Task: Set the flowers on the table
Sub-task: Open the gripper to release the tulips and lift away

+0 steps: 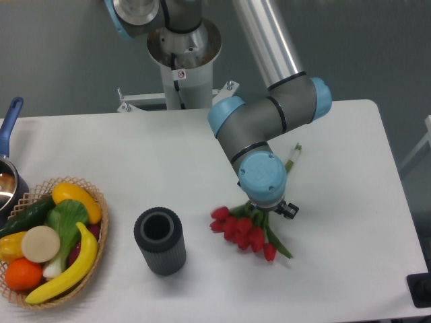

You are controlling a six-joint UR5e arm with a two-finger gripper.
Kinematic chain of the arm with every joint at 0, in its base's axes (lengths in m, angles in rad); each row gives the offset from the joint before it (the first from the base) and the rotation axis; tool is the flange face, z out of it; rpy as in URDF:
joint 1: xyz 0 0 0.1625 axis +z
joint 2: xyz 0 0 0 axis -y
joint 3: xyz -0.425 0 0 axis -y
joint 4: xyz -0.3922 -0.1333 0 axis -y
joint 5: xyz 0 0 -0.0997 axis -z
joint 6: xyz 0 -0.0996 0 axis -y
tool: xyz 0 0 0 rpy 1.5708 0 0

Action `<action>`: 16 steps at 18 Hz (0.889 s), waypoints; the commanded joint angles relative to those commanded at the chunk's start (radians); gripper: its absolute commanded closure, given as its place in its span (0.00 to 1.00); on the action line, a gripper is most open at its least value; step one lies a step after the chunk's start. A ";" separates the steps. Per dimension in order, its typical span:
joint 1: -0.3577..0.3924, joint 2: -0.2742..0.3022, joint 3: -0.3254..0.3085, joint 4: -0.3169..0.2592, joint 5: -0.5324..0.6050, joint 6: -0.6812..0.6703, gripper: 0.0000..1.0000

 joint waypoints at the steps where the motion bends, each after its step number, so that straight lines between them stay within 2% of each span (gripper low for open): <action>1: 0.017 0.020 0.002 0.002 -0.038 0.000 0.00; 4: 0.084 0.107 0.012 0.009 -0.207 0.002 0.00; 9: 0.121 0.184 0.041 0.015 -0.269 0.061 0.00; 13: 0.181 0.271 0.029 0.005 -0.367 0.214 0.00; 16: 0.222 0.322 0.014 -0.011 -0.368 0.337 0.00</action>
